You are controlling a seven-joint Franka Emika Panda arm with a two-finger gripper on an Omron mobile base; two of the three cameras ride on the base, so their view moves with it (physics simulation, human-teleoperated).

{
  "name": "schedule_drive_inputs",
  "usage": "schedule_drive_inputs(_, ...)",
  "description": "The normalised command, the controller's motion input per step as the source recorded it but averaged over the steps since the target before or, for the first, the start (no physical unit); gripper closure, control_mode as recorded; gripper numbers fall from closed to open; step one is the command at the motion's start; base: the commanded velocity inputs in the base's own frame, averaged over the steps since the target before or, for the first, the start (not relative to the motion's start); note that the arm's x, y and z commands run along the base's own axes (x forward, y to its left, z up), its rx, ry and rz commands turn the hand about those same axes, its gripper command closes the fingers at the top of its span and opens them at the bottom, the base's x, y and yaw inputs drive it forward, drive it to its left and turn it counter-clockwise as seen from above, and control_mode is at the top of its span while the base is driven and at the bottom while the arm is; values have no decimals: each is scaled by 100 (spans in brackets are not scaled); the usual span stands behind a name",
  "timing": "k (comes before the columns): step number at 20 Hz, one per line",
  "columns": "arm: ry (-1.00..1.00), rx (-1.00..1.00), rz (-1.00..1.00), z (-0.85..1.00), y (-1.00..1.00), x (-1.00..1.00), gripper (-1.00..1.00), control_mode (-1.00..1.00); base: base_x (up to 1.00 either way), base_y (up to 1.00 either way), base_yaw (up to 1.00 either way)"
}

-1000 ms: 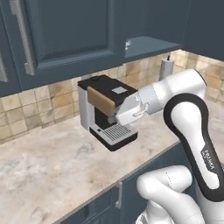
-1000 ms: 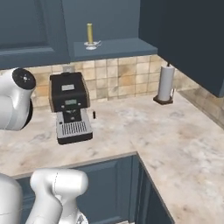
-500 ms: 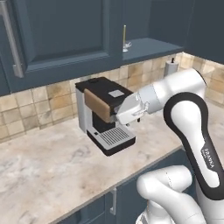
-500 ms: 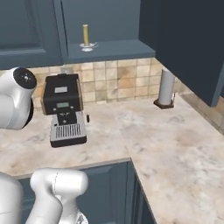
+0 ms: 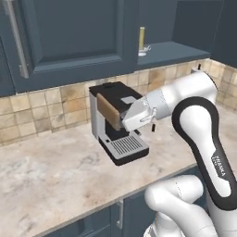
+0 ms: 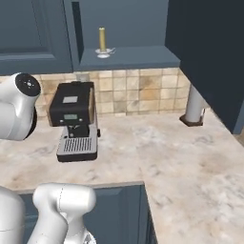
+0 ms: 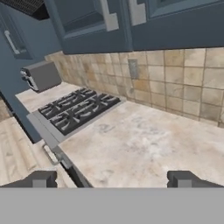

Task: Get the candle and the liquor from the cabinet and move them to the dining counter.

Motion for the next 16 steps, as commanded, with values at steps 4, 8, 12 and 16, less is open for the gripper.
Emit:
schedule_drive_inputs(4,0,0,0,0,0,0,-100,100,78,-42,21)
schedule_drive_inputs(8,0,0,0,0,0,0,-100,100,80,-40,20)
schedule_drive_inputs(12,0,0,0,0,0,0,-100,100,80,-35,19)
schedule_drive_inputs(16,0,0,0,0,0,0,-100,100,74,-17,19)
